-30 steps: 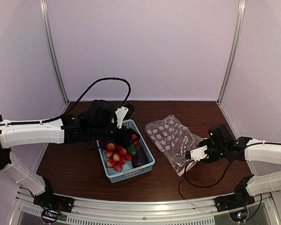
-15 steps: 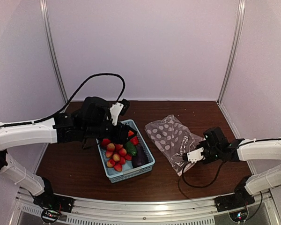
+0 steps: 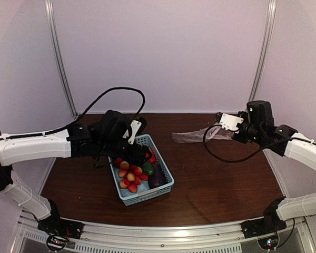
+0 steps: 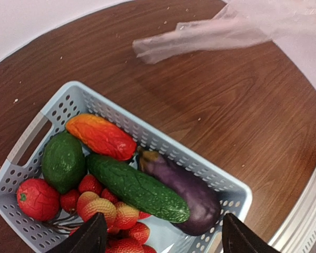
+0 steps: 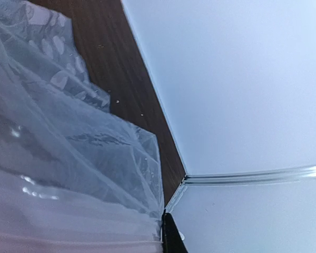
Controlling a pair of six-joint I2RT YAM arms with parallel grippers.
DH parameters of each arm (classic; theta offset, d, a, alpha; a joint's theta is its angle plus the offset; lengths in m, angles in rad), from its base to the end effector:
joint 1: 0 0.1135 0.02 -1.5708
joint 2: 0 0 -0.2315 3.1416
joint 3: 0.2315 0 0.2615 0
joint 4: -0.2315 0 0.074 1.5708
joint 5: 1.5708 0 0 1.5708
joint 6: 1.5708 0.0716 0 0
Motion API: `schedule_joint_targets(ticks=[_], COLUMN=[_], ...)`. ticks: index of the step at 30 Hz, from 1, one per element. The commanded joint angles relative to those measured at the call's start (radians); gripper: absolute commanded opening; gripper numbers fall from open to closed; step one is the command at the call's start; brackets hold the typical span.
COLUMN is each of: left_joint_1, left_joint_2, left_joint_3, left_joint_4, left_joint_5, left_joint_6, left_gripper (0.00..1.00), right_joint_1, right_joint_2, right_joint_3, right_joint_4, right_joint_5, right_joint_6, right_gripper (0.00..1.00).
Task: Place the food in the zip-top bag and seal the zipper
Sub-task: Pick up the zipper food storage bag from the center of the board, then pick up the fake vegetable from the bin.
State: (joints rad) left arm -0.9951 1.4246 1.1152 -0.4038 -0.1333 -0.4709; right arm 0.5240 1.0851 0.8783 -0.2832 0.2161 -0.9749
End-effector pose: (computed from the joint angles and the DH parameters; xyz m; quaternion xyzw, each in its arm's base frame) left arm 0.2021 -0.2940 0.2273 0.2084 0.8836 -0.2326 0.3488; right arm 0.2677 0.1370 0.2569 -0.5401 0.6619 -0.2045 0.4779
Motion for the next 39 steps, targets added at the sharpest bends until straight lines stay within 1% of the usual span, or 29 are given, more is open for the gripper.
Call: schedule_joint_targets(ticks=[1,3,4,6,8,9,11,15,18,23,26,28,29,32,37,39], left_joint_1=[-0.003,-0.002,-0.003,-0.002,-0.003,-0.002,-0.002,0.0,0.004,0.029,0.038,0.053,0.061,0.08,0.079,0.077], left_joint_2=[0.069,0.084,0.092,0.108,0.117,0.124,0.143,0.197,0.268,0.345,0.375,0.387,0.388,0.377,0.291,0.245], left_joint_3=[0.033,0.02,0.024,0.039,0.052,0.061,0.085,0.107,0.132,0.143,0.157,0.159,0.155,0.161,0.171,0.177], left_joint_4=[-0.165,-0.165,-0.17,-0.184,-0.164,-0.154,-0.144,-0.145,-0.196,-0.197,-0.182,-0.179,-0.171,-0.185,-0.246,-0.273], left_joint_5=[-0.074,-0.075,-0.078,-0.078,-0.048,-0.022,0.019,0.071,0.075,0.172,0.174,0.163,0.163,0.161,0.148,0.149], left_joint_6=[-0.043,-0.049,-0.05,-0.047,-0.041,-0.046,-0.075,-0.228,-0.371,-0.477,-0.498,-0.504,-0.505,-0.496,-0.451,-0.429], left_gripper=[0.77,0.76,0.76,0.75,0.74,0.72,0.7,0.7,0.7,0.7,0.68,0.59,0.52,0.37,0.23,0.2], right_joint_1=[-0.004,-0.004,-0.002,0.006,0.022,0.027,0.03,0.031,0.031,0.032,0.034,0.036,0.036,0.037,0.037,0.037], right_joint_2=[0.044,0.051,0.051,0.041,0.028,0.027,0.025,0.033,0.058,0.076,0.077,0.078,0.079,0.08,0.073,0.081], right_joint_3=[0.043,0.035,0.029,0.03,0.023,0.024,0.032,0.063,0.085,0.108,0.113,0.113,0.113,0.116,0.161,0.196], right_joint_4=[-0.149,-0.159,-0.17,-0.209,-0.232,-0.246,-0.281,-0.304,-0.316,-0.318,-0.316,-0.316,-0.315,-0.328,-0.37,-0.393], right_joint_5=[0.233,0.278,0.275,0.228,0.187,0.162,0.104,0.042,0.003,-0.039,-0.065,-0.077,-0.078,-0.078,-0.044,-0.031], right_joint_6=[0.234,0.306,0.347,0.404,0.44,0.446,0.446,0.498,0.527,0.55,0.561,0.566,0.568,0.57,0.588,0.598], right_gripper=[0.0,0.0,0.0,0.0,0.0,0.0,0.0,0.0,0.0,0.0,0.0,0.0,0.0,0.0,0.0,0.0])
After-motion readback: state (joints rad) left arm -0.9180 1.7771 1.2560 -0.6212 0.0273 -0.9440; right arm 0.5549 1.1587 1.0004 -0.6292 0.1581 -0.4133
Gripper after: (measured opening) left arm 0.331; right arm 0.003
